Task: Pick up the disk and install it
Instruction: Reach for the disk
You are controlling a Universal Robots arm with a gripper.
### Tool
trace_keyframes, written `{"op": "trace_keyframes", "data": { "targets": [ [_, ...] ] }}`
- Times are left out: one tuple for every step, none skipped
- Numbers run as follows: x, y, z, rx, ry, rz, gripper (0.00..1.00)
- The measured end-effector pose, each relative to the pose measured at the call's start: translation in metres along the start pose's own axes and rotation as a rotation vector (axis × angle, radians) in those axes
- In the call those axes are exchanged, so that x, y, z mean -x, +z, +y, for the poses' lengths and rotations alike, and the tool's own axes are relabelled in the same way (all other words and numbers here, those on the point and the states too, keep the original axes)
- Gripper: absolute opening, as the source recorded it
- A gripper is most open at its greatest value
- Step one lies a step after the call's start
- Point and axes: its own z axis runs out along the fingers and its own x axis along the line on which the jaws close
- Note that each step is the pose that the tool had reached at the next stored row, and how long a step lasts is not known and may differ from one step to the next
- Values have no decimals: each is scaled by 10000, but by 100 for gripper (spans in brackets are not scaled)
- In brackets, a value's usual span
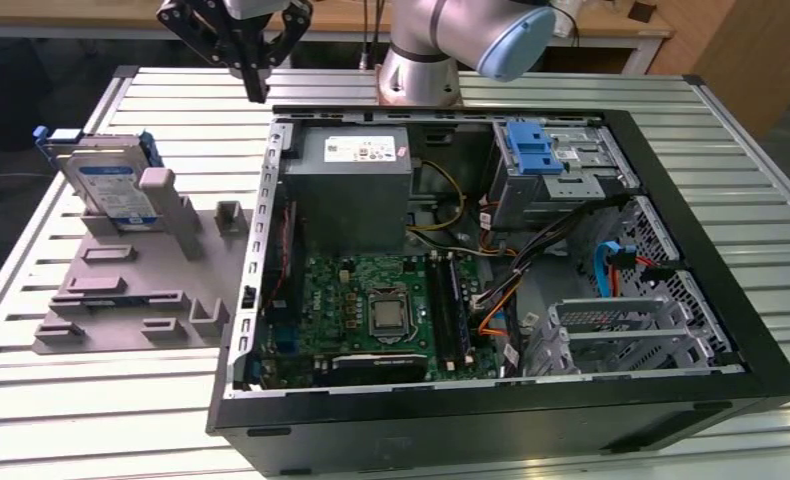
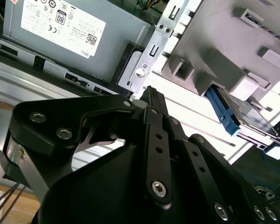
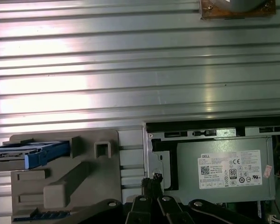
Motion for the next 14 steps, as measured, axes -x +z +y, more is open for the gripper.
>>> {"op": "trace_keyframes", "data": {
  "targets": [
    [-14,0,0,0,0,0,11],
    [-28,0,-1,0,-1,0,11],
    [-42,0,-1,0,0,0,11],
    [-56,0,-1,0,-1,0,11],
    [-70,1,-1,0,1,-1,11],
    [-83,0,-1,0,1,0,11],
    [-94,1,0,0,0,0,11],
    [-105,1,0,0,0,0,11],
    [-116,1,1,0,1,0,11],
    [-127,2,2,1,1,-1,11],
    [-136,2,2,0,0,-1,11],
    [-145,2,3,0,0,-1,11],
    [-153,3,5,0,0,-1,11],
    [-160,3,6,0,-1,0,11]
  ]
}}
